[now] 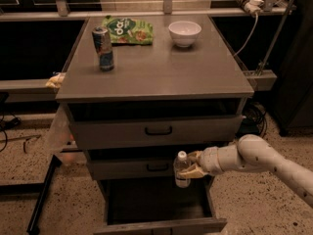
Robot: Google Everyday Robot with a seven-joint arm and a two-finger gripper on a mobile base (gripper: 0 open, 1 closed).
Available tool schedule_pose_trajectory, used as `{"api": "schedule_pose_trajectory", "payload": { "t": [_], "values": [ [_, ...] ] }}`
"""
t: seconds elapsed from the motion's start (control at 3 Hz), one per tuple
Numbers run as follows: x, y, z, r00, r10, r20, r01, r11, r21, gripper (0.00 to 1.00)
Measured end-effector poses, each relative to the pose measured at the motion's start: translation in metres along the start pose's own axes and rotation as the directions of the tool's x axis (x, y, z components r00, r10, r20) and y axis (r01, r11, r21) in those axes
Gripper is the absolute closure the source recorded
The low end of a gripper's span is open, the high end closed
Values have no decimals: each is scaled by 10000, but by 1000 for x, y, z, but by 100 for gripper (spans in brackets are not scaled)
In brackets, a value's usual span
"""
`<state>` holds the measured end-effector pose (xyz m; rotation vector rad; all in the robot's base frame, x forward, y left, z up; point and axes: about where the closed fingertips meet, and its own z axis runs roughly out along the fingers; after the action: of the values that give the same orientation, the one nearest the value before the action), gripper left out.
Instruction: Pick blue plastic bottle from bottom drawer and place on counter
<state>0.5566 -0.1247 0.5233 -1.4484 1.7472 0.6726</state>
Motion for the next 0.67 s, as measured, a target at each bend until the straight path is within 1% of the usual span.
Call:
{"api": "schedule_pose_trajectory", "payload": {
  "t": [0.33,0.67],
  "values": [
    [-50,0,-49,9978,-106,659,78,9991,428,100],
    [-133,12,-135,9936,-163,1119,59,9957,923,100]
  ]
}}
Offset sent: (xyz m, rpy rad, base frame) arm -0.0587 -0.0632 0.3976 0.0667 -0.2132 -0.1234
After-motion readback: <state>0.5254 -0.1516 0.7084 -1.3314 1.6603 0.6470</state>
